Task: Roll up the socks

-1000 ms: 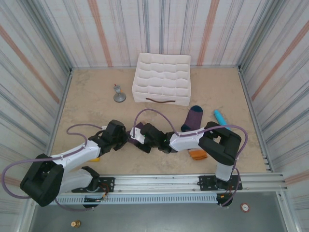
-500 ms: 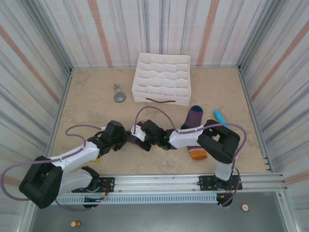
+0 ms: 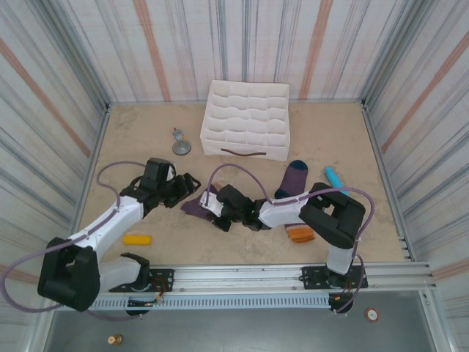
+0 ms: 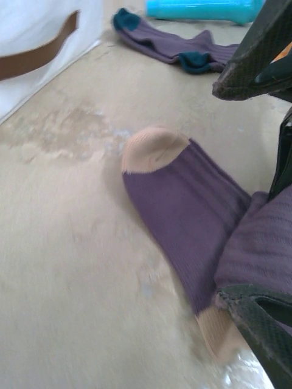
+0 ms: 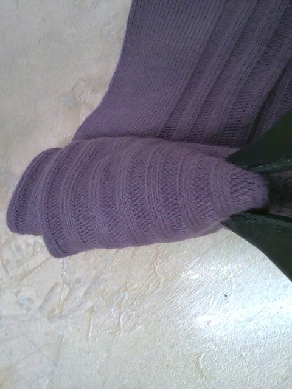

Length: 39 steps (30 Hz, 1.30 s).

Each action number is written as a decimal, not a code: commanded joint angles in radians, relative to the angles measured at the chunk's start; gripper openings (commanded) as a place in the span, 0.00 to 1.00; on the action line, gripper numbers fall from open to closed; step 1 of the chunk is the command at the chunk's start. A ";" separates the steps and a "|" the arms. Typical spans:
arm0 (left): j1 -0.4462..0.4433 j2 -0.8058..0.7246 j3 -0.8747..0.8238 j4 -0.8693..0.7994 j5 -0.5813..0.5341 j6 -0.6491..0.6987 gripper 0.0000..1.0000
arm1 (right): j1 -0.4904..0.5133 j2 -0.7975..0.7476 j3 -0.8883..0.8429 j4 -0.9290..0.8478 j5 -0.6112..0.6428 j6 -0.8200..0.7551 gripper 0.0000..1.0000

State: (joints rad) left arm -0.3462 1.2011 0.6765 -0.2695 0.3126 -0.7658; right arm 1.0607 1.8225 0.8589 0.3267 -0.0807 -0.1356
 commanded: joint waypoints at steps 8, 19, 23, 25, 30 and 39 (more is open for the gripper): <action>0.002 0.293 0.214 -0.061 0.220 0.382 0.79 | -0.003 -0.015 -0.043 -0.054 -0.032 0.026 0.07; -0.037 0.540 0.363 -0.082 0.219 0.578 0.79 | -0.022 -0.020 -0.064 -0.046 -0.066 0.040 0.07; -0.045 0.605 0.404 -0.101 0.222 0.630 0.78 | -0.034 -0.017 -0.064 -0.056 -0.090 0.049 0.07; -0.046 0.624 0.415 -0.110 0.215 0.644 0.78 | -0.038 -0.020 -0.066 -0.055 -0.097 0.053 0.07; -0.051 0.645 0.405 -0.096 0.244 0.676 0.78 | -0.047 -0.015 -0.063 -0.057 -0.109 0.057 0.06; -0.065 0.682 0.408 -0.138 0.283 0.694 0.72 | -0.052 -0.009 -0.063 -0.055 -0.109 0.055 0.06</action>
State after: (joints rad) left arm -0.4019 1.8454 1.0847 -0.3412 0.5816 -0.1017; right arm 1.0183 1.8050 0.8204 0.3477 -0.1841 -0.1051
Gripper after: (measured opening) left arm 0.723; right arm 0.151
